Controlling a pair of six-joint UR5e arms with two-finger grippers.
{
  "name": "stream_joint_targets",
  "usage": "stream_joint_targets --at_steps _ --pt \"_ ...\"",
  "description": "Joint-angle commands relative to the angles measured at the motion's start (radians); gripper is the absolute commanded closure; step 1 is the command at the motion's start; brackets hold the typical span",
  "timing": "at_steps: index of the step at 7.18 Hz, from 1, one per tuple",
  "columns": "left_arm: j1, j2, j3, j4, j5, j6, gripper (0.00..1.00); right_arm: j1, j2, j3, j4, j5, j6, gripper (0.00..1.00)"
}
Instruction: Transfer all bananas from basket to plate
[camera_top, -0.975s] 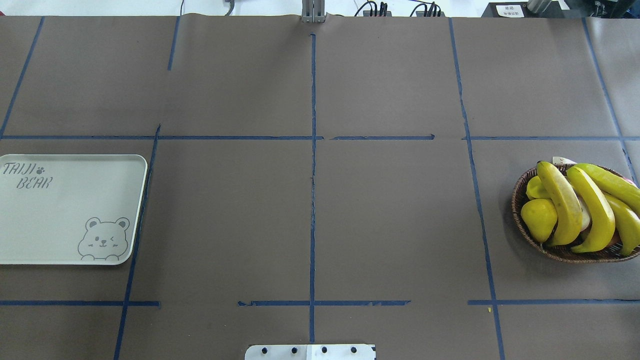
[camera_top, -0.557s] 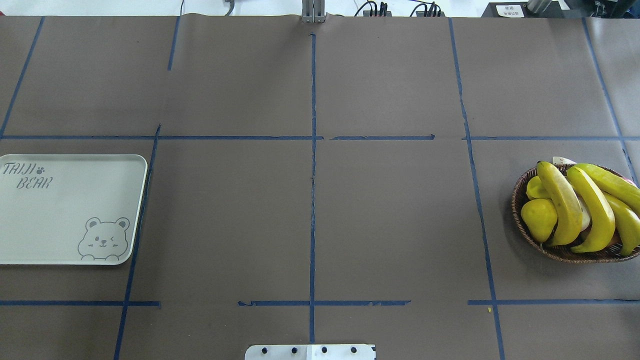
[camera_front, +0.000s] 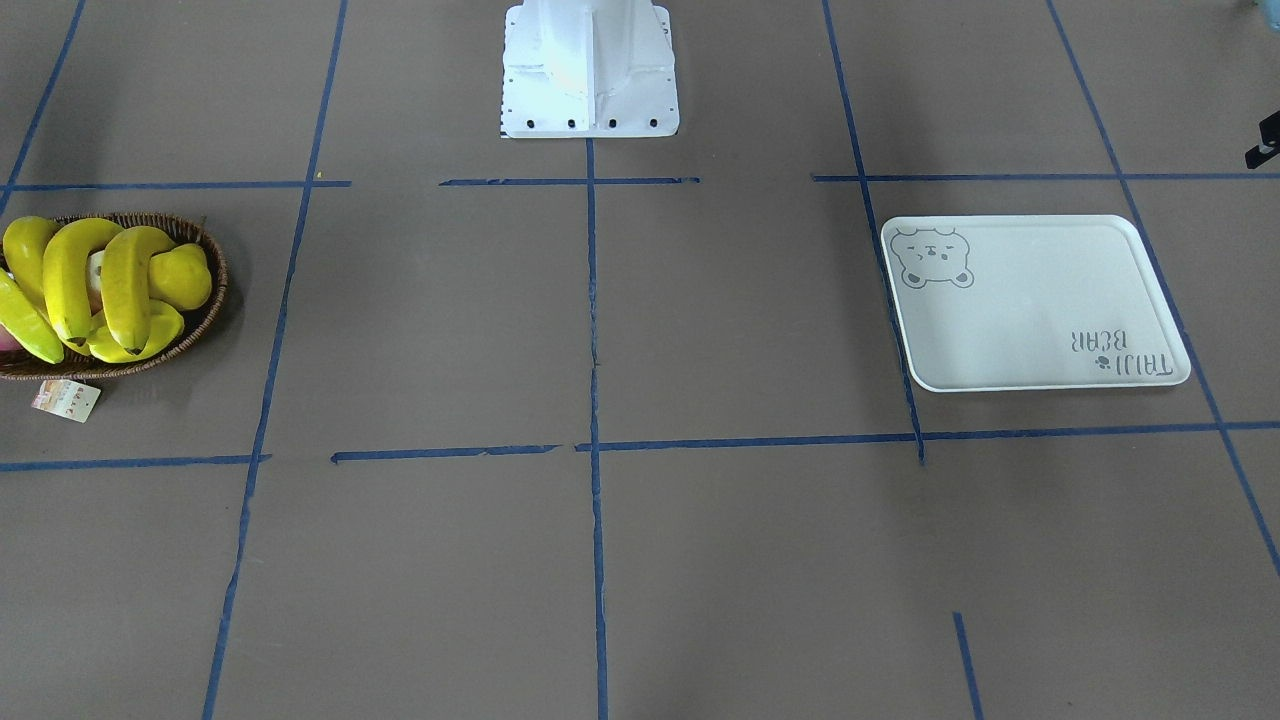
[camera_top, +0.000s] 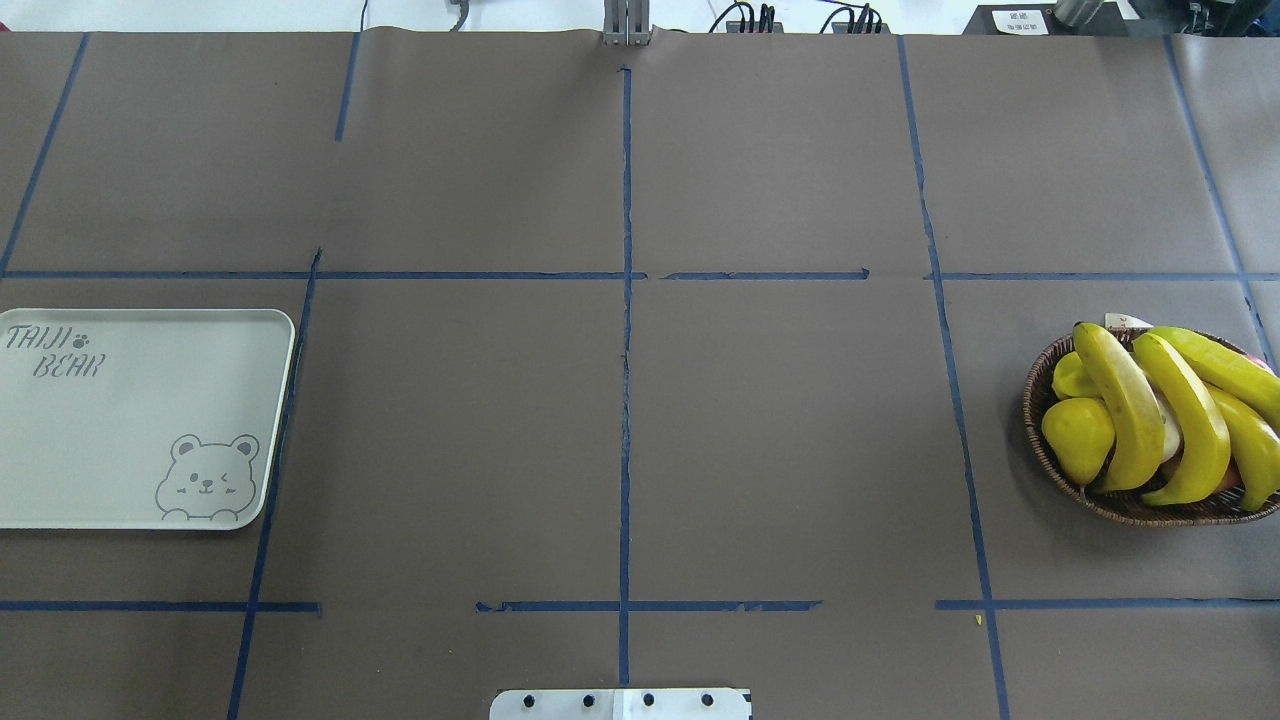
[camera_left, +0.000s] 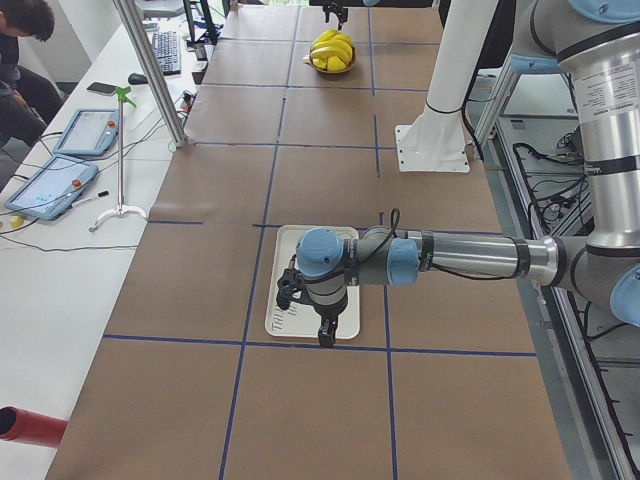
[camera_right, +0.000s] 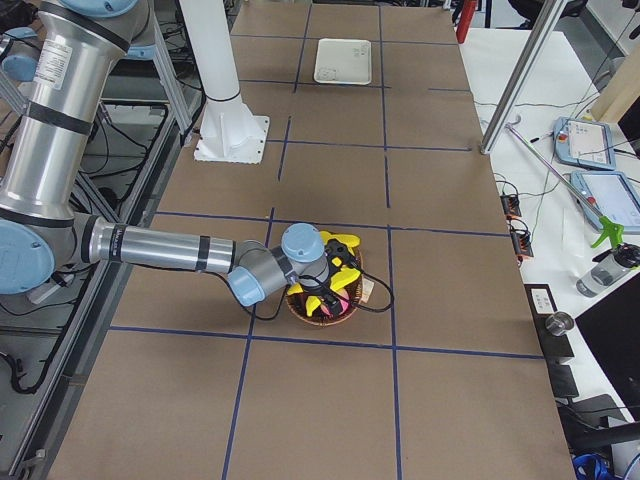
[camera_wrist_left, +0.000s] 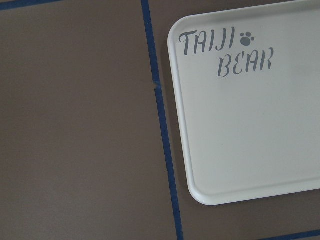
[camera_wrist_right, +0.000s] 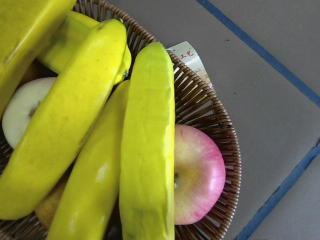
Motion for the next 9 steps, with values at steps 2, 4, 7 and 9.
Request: stream_joint_targets --at_steps 2,4,7,9 --pt "0.0 0.0 0.001 0.0 0.0 0.0 0.0 -0.037 0.007 -0.01 0.004 -0.006 0.001 0.15" --pt "0.0 0.002 0.002 0.0 0.0 0.0 0.0 -0.043 0.011 -0.013 0.003 -0.006 -0.001 0.34" --pt "0.0 0.0 0.002 0.0 0.0 0.0 0.0 -0.043 0.021 -0.013 0.003 -0.004 -0.001 0.55" --pt "0.0 0.0 0.005 -0.002 0.0 0.0 0.0 -0.042 0.022 -0.013 0.01 0.011 0.001 0.81"
